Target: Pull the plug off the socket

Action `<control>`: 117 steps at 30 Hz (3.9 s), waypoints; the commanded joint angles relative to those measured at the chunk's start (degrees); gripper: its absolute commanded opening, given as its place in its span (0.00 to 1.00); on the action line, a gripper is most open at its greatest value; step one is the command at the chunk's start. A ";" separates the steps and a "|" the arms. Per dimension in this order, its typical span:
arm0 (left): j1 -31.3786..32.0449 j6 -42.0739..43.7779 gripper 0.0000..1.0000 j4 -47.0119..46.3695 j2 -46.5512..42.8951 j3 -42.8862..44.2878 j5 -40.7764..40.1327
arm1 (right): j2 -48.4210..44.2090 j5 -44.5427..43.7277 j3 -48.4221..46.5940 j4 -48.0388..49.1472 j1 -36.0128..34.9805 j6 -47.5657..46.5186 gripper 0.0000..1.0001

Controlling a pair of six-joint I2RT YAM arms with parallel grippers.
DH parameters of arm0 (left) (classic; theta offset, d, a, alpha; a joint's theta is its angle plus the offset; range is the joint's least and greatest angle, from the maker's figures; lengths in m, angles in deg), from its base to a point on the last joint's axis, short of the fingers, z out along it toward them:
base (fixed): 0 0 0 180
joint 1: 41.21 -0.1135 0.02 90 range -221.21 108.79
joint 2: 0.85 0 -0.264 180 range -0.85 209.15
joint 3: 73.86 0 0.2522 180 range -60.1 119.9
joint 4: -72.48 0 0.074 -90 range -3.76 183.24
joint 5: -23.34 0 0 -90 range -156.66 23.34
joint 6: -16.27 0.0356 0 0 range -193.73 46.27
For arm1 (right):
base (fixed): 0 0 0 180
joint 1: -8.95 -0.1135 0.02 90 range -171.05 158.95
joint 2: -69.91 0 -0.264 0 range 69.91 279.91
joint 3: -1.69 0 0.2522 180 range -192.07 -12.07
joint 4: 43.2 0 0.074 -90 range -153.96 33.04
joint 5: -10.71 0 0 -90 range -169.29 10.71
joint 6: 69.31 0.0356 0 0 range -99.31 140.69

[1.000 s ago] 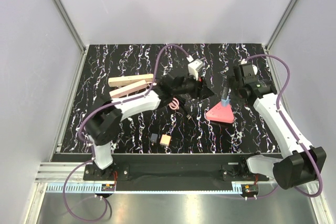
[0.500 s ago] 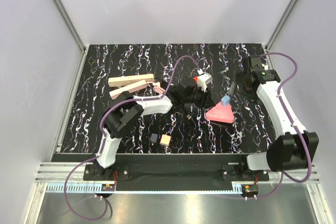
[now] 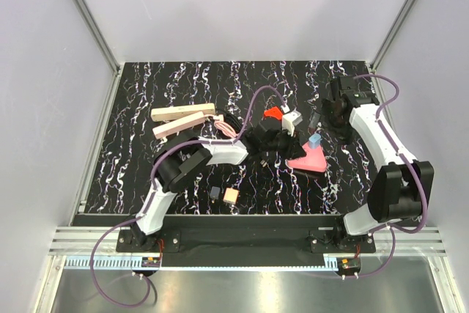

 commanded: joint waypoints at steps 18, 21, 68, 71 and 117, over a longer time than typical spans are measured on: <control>-0.41 -7.73 0.13 -9.65 5.80 -0.52 -3.01 | 7.34 -7.03 -9.36 -4.74 -4.28 14.89 1.00; -0.50 -8.17 0.13 -11.49 5.54 -1.92 -3.37 | 9.18 -5.72 -10.51 -4.92 -4.28 16.74 1.00; -1.38 -11.77 0.06 -13.17 13.10 3.34 -1.70 | 25.54 -8.35 -14.11 -9.84 -4.28 24.83 0.47; -1.38 -11.86 0.06 -12.56 13.71 3.78 -1.78 | 25.54 -8.35 -14.11 -9.84 -4.20 24.92 0.45; -0.67 -10.19 0.00 -8.25 16.00 7.47 -1.78 | 23.17 -10.28 -21.15 -14.59 -5.07 22.46 0.00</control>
